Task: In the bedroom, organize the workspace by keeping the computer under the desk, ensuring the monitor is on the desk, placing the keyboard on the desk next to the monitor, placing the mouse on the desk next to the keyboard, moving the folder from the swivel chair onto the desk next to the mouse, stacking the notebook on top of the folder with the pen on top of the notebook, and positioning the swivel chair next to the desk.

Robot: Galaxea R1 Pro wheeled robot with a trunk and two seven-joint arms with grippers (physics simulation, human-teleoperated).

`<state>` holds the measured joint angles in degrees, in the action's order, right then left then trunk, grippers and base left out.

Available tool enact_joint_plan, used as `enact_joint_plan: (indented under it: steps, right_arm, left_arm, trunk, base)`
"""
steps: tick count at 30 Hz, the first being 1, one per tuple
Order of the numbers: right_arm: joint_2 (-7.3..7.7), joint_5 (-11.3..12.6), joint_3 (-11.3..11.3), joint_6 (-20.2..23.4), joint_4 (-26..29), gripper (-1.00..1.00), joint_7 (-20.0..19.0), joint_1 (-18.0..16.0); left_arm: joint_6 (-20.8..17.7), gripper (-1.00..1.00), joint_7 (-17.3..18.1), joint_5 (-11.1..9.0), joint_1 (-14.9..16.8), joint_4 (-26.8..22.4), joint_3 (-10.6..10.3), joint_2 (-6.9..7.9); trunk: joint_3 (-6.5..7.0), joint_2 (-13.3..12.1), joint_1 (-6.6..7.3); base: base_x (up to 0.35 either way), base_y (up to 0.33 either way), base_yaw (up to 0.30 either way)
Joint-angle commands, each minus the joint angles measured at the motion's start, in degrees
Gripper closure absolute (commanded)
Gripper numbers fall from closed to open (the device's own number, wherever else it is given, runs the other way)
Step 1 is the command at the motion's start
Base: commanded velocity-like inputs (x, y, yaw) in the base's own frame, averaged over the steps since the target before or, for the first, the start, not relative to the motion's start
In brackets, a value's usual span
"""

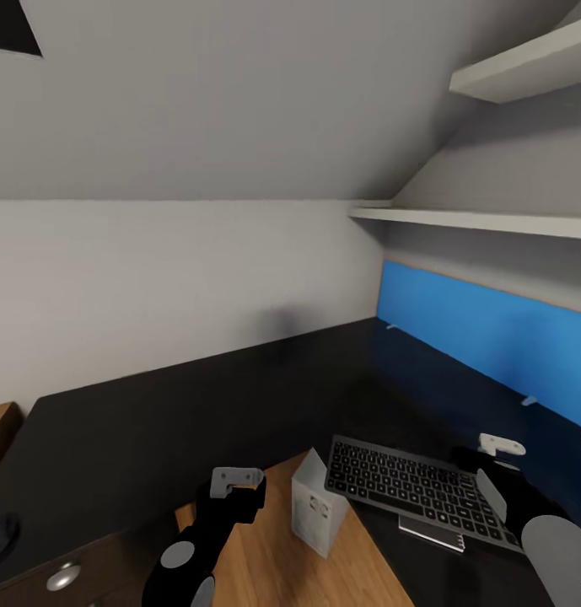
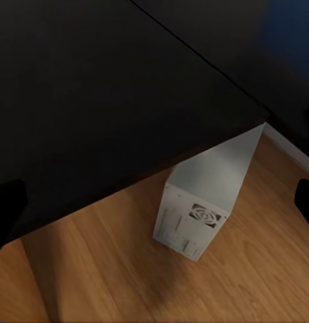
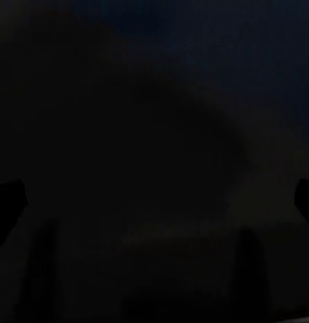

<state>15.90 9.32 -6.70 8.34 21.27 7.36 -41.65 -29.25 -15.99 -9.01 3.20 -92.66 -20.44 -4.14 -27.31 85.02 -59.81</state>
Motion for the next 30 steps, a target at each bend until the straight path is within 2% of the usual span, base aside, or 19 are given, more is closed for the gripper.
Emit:
enact_joint_plan:
  steps: [1,12,15,17,19,24,30]
  right_arm:
    - [0.01,0.6,0.09,0.27,0.12,-1.0,0.2,-0.01]
    - [0.01,0.65,0.41,0.79,0.01,-1.0,0.3,-0.01]
    - [0.01,0.68,0.49,2.21,-0.07,-1.0,0.34,-0.01]
    - [0.01,0.74,0.47,5.59,-0.02,-1.0,0.27,-0.01]
    - [0.01,0.77,0.46,7.07,-0.01,-1.0,0.26,-0.01]
    - [0.01,0.78,0.46,8.02,0.0,-1.0,0.36,-0.01]
    - [0.01,0.7,0.46,8.09,0.0,-1.0,0.39,-0.01]
  left_arm:
    - [-0.21,-1.0,-0.53,-0.6,0.05,-0.07,-0.09,0.01]
    - [-0.27,-1.0,-0.46,-0.5,0.05,0.13,-0.43,0.23]
    - [-0.27,-1.0,-0.45,-0.44,0.05,0.22,-0.47,0.31]
    - [-0.23,-1.0,-0.45,-0.41,0.05,0.26,-0.53,0.39]
    - [-0.2,-1.0,-0.45,-0.4,0.05,0.28,-0.55,0.42]
    - [-0.19,-1.0,-0.45,-0.4,0.05,0.32,-0.56,0.45]
    - [-0.19,-1.0,-0.45,-0.4,0.05,0.35,-0.57,0.45]
  trunk:
    - [-0.25,0.45,-0.22]
    - [-0.43,0.85,-0.44]
    - [-0.43,0.85,-0.44]
    - [-0.43,0.85,-0.44]
    - [-0.43,0.85,-0.44]
    - [-0.43,0.85,-0.44]
    - [-0.43,0.85,-0.44]
  base:
    - [0.0,0.0,0.0]
    - [0.0,0.0,0.0]
    - [0.0,0.0,0.0]
    - [0.0,0.0,0.0]
    - [0.0,0.0,0.0]
    - [-0.037,0.0,0.0]
    - [-0.218,0.0,0.0]
